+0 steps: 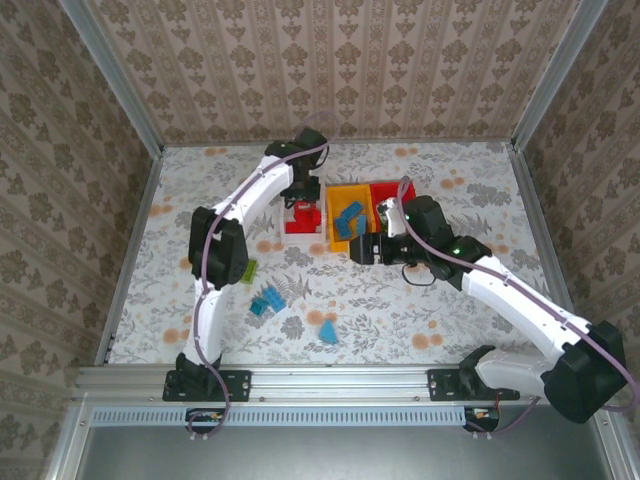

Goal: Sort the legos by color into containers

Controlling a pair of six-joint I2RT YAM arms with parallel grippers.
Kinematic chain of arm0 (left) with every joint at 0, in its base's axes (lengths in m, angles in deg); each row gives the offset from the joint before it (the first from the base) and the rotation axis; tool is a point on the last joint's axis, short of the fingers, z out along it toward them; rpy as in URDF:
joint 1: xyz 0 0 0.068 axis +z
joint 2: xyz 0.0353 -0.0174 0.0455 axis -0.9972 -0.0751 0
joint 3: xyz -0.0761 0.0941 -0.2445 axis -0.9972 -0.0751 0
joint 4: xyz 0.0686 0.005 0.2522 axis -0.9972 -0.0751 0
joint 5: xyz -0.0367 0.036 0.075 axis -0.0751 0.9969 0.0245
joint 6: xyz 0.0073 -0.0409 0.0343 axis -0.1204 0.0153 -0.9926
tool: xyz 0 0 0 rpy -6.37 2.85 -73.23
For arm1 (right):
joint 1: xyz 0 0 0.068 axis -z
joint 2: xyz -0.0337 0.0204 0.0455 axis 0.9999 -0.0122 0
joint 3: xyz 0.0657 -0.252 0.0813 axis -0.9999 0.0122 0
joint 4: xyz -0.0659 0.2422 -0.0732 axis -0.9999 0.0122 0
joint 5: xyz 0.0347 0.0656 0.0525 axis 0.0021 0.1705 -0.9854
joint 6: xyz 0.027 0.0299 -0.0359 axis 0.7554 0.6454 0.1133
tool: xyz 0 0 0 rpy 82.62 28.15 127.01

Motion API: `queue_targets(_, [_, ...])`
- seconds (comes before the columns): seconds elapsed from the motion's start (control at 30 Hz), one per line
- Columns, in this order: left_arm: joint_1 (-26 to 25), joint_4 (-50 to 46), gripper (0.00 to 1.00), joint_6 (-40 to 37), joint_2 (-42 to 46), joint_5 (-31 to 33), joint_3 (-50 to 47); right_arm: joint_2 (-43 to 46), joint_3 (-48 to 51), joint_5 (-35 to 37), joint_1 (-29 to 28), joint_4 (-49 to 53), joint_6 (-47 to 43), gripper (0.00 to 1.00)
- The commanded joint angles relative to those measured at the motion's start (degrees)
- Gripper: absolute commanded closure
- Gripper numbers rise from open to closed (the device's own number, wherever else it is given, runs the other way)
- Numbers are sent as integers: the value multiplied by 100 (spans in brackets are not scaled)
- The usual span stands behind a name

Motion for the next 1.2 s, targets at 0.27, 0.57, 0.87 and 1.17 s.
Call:
queue_targets(0.27, [-63, -291, 49, -80, 50, 308, 254, -404, -287, -57, -46, -581, -114, 20])
queue_targets(0.57, [-188, -94, 47, 258, 1559, 392, -565, -905, -574, 521, -742, -211, -777, 20])
queue_targets(0.87, [234, 606, 46, 1046, 4935, 264, -4197, -2898, -1893, 1830, -2330, -346, -957, 20])
queue_targets(1.17, [287, 81, 44, 1680, 8052, 518, -6426, -4744, -3488, 2844, -2843, 49, 456, 19])
